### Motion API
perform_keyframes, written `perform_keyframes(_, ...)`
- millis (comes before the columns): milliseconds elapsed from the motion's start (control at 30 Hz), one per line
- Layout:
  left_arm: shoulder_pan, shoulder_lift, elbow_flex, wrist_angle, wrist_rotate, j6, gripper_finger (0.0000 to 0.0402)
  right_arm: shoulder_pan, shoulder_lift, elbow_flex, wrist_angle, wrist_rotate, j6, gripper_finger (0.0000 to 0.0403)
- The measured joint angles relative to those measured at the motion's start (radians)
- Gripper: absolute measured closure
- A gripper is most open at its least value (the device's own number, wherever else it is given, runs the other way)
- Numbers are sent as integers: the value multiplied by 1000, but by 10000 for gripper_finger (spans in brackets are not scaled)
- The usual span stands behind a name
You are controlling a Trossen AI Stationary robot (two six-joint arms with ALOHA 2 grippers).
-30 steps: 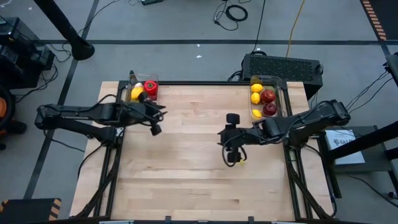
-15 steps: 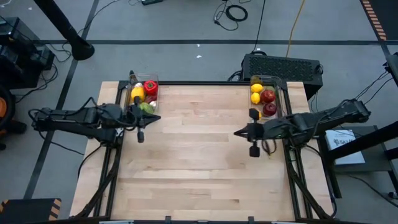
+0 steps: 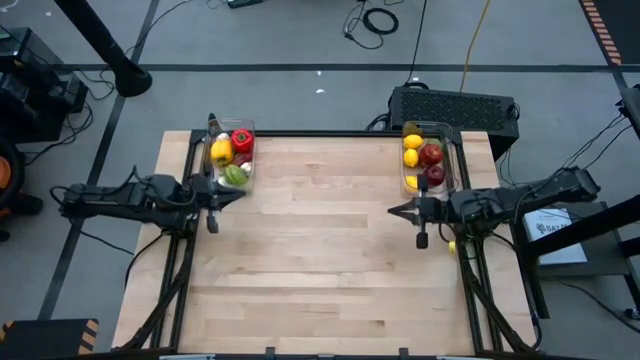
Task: Sort produce into baskets
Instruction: Return to Home Position
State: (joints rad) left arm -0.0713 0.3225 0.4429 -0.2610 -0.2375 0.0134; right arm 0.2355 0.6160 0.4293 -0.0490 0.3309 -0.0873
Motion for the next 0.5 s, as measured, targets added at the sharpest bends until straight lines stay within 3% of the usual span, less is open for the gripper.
perform_keyframes(200,-17,-73,-114,33,0,-25,396,-7,-21,-77,48,-71,55,403)
perform_keyframes(500,-17,-171,-207,73,0,17,396,-22,-23,-242,242,-75,81,403)
